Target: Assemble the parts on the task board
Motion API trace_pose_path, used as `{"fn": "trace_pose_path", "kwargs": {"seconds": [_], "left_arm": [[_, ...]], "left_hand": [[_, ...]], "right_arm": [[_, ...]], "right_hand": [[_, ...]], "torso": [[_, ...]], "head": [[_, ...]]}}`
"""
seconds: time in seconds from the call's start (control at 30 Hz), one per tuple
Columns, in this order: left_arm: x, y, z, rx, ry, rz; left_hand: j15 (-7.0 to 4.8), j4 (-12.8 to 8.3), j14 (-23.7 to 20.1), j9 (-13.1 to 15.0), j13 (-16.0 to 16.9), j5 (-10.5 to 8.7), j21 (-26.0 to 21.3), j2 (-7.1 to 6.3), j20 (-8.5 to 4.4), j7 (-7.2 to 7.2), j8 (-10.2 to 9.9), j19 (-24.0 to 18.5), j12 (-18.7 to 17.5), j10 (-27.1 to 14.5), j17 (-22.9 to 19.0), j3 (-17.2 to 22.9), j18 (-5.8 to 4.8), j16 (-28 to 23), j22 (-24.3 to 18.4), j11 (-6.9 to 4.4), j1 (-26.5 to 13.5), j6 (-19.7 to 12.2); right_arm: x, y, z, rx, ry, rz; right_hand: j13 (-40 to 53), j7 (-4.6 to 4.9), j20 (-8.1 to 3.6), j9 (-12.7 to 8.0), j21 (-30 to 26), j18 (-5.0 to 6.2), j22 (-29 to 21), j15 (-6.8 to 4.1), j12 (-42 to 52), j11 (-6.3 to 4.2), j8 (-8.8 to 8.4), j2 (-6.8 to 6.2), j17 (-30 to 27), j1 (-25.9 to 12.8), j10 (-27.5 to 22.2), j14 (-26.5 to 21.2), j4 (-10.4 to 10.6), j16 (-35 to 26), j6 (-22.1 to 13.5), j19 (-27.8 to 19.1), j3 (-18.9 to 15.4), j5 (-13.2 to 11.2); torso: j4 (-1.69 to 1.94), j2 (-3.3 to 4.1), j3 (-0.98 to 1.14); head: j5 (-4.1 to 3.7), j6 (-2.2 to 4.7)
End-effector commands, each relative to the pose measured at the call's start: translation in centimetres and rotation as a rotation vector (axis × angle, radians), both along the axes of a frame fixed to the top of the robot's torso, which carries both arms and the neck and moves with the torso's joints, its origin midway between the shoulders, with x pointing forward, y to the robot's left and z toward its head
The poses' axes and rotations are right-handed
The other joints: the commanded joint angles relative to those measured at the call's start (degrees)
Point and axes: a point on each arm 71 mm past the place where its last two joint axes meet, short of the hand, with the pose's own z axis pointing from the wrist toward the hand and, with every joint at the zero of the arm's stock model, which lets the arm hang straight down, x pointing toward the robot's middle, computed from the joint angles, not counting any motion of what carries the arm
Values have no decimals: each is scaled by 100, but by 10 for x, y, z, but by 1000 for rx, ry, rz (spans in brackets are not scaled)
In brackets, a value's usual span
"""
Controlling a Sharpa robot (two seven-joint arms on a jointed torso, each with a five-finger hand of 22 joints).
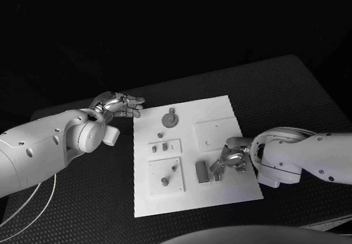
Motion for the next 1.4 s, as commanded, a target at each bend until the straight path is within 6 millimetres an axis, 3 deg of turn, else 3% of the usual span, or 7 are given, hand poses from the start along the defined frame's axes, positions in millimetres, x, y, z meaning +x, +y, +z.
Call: {"fn": "trace_pose_path", "kwargs": {"seconds": [0.03, 0.43, 0.7, 0.87, 1.1, 1.27, 1.4], "left_arm": [[0, -2, 1, -1, -7, -7], [2, 1, 3, 0, -36, 15], [10, 0, 11, -44, -162, 63], [19, 1, 14, -57, -173, 70], [36, 3, 19, -78, -180, 73], [44, 3, 23, -106, -182, 86], [47, 6, 28, -129, -165, 80]], "left_hand": [[40, 4, -3, -8, -8, -19, 18, -27, -6, 1, 31, -30, 15, -29, 8, -25, 51, -34, -8, -1, -37, -32], [40, 4, -1, -9, -8, -19, 19, -30, -5, 1, 32, -29, 16, -26, 13, -26, 51, -37, -7, -2, -37, -30], [-21, -21, 131, 12, 24, -12, 41, 101, -34, -61, 115, 34, 79, 121, 78, 55, 59, -3, 0, -66, 78, 111], [-25, -123, 81, 5, 29, -12, 32, 238, -56, -98, 148, 63, 81, 194, 82, 128, 34, -99, -13, -93, 221, 190], [13, -162, -74, -40, -28, -14, 3, 319, -35, -94, 97, 85, -11, 90, 38, 102, 45, -317, -71, -63, 156, 121], [127, -177, -452, -93, -155, -16, -34, 314, 70, -83, 16, -185, -36, -191, -79, 41, 18, -662, -246, -21, -9, -19], [262, -164, -977, -155, -372, -20, -44, 292, 215, -134, -127, -678, -45, -728, -241, 6, -61, -1046, -529, 33, -195, -292]], "right_arm": [[-1, -2, -2, -1, 10, 6], [8, -12, 17, 135, -101, 38], [53, -29, 55, 396, -266, 108], [108, -60, 69, 431, -305, 44], [166, -87, 85, 548, -376, -133], [186, -93, 85, 590, -413, -189], [189, -88, 84, 689, -438, -255]], "right_hand": [[6, 43, -15, 5, -28, 40, 8, 6, -37, -2, -3, -41, 0, 10, -11, -35, 29, -25, -25, 18, 24, -21], [9, 125, -28, -43, -36, 40, 12, 34, -39, 63, -131, -227, -51, 144, -12, -67, -24, -38, -300, 30, 114, -21], [-27, 273, 36, -55, -142, 40, 1, 187, -118, 208, -224, 95, -392, 419, -116, -342, -252, -186, -586, -124, 136, -24], [-544, 410, 293, -94, -722, -5, -286, 304, -903, 330, -362, 340, -785, 551, -413, -649, -426, -1027, -969, -581, 148, -19], [-2035, 559, 718, -66, -1969, -187, -1019, 604, -2892, 517, -363, 391, -1681, 674, -657, -1184, -412, -3087, -1202, -1458, 329, -4], [-3047, 602, 910, -29, -2413, -179, -1321, 815, -4003, 617, -301, 492, -2073, 901, -288, -888, -412, -4336, -1358, -1589, 186, -22], [-3463, 605, 1052, -99, -2834, -326, -1482, 1101, -4587, 816, -401, 512, -2234, 815, -583, -1474, -328, -5047, -1614, -2185, 170, -28]], "torso": [[-3, 1, 3], [-6, -8, 8], [-7, -69, -2], [-8, -195, -33], [0, -351, -61], [2, -422, -55], [-8, -473, -49]], "head": [[-2, 2], [-16, 138], [-91, 745], [-59, 1198], [43, 1666], [115, 1874], [155, 1951]]}}
